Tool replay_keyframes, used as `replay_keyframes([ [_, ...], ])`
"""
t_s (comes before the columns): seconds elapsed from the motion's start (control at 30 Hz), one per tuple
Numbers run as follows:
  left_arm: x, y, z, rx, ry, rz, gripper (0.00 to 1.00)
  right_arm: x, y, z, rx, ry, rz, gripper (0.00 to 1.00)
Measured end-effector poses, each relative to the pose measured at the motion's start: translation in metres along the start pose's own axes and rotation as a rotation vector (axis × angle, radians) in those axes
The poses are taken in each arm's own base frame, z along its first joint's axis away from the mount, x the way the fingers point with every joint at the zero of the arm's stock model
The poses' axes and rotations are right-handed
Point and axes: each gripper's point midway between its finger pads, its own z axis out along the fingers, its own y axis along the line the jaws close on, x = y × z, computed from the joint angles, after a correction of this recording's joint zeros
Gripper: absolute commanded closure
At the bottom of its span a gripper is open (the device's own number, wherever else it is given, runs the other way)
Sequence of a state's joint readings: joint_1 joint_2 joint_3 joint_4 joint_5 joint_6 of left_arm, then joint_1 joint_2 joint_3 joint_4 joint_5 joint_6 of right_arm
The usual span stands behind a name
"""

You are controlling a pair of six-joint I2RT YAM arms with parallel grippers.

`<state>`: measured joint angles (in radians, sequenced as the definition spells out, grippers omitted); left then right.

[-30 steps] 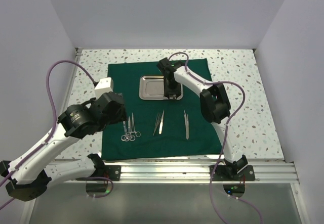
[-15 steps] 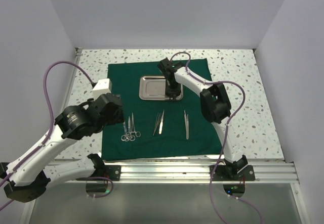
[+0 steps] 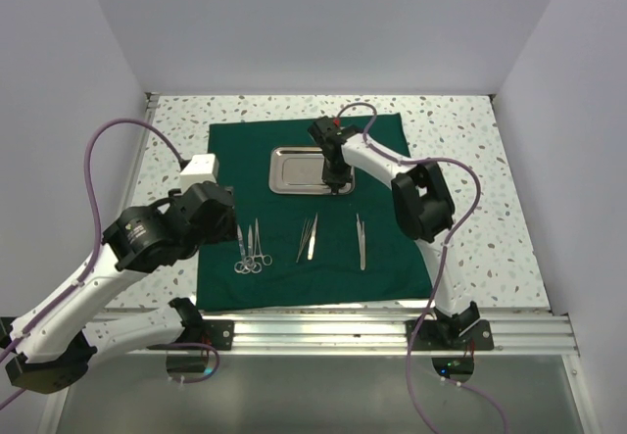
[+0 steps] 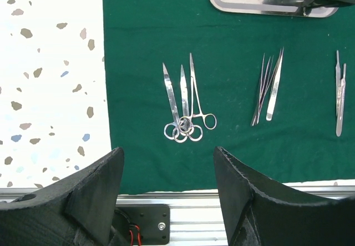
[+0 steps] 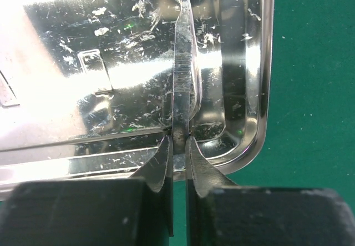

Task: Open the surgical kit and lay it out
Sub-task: Pick up the medical item from the container, then place the medical item in the surgical kit.

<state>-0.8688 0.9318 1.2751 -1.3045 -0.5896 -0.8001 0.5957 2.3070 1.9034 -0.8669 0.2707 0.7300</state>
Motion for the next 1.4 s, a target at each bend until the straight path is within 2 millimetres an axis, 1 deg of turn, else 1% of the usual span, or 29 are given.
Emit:
replay_keyframes([
  [0.27,0.000,0.001,0.000,0.001,0.001,0.025,0.30,-0.002,0.001,-0.003,0.002,-0.011,0.010,1.00],
  [0.37,0.000,0.000,0.001,0.001,0.003,0.036,0.30,-0.004,0.000,-0.006,0.013,-0.004,-0.002,1.00],
  [0.43,0.000,-0.001,0.001,0.007,0.004,0.037,0.30,-0.007,-0.001,-0.012,0.024,-0.006,-0.013,1.00],
  [0.5,-0.001,-0.003,0.001,0.015,0.002,0.038,0.29,-0.018,0.002,-0.025,0.018,-0.025,-0.017,1.00],
  [0.6,-0.003,-0.007,0.002,0.030,-0.004,0.042,0.28,-0.042,0.011,-0.049,-0.016,-0.088,-0.006,1.00],
  [0.67,-0.004,-0.011,0.003,0.040,-0.007,0.044,0.26,-0.051,0.010,-0.066,-0.033,-0.118,0.001,1.00],
  [0.7,-0.005,-0.013,0.004,0.045,-0.008,0.046,0.21,-0.053,0.008,-0.076,-0.039,-0.127,0.005,1.00],
  [0.77,-0.006,-0.018,0.007,0.054,-0.008,0.059,0.15,-0.052,-0.001,-0.096,-0.048,-0.141,0.010,1.00],
  [0.8,-0.007,-0.021,0.009,0.057,-0.010,0.063,0.09,-0.050,-0.006,-0.105,-0.054,-0.150,0.014,1.00],
  [0.9,-0.010,-0.030,0.015,0.066,-0.011,0.087,0.01,-0.031,-0.032,-0.132,-0.052,-0.150,0.018,1.00],
  [0.97,-0.012,-0.037,0.021,0.067,-0.008,0.107,0.01,-0.012,-0.052,-0.146,-0.054,-0.148,0.026,1.00],
  [1.03,-0.012,-0.045,0.029,0.066,0.001,0.135,0.01,0.012,-0.072,-0.151,-0.054,-0.139,0.032,1.00],
  [1.1,-0.014,-0.054,0.039,0.062,0.012,0.168,0.01,0.042,-0.092,-0.149,-0.042,-0.111,0.029,1.00],
  [1.17,-0.019,-0.061,0.049,0.058,0.018,0.184,0.01,0.074,-0.112,-0.141,-0.017,-0.069,0.021,1.00],
  [1.27,-0.033,-0.064,0.067,0.042,0.025,0.183,0.01,0.117,-0.135,-0.127,0.010,-0.007,0.013,1.00],
  [1.37,-0.051,-0.062,0.085,0.025,0.029,0.161,0.01,0.147,-0.148,-0.118,0.007,0.032,0.018,1.00],
  [1.4,-0.056,-0.061,0.090,0.022,0.030,0.154,0.01,0.153,-0.149,-0.116,0.002,0.039,0.020,1.00],
])
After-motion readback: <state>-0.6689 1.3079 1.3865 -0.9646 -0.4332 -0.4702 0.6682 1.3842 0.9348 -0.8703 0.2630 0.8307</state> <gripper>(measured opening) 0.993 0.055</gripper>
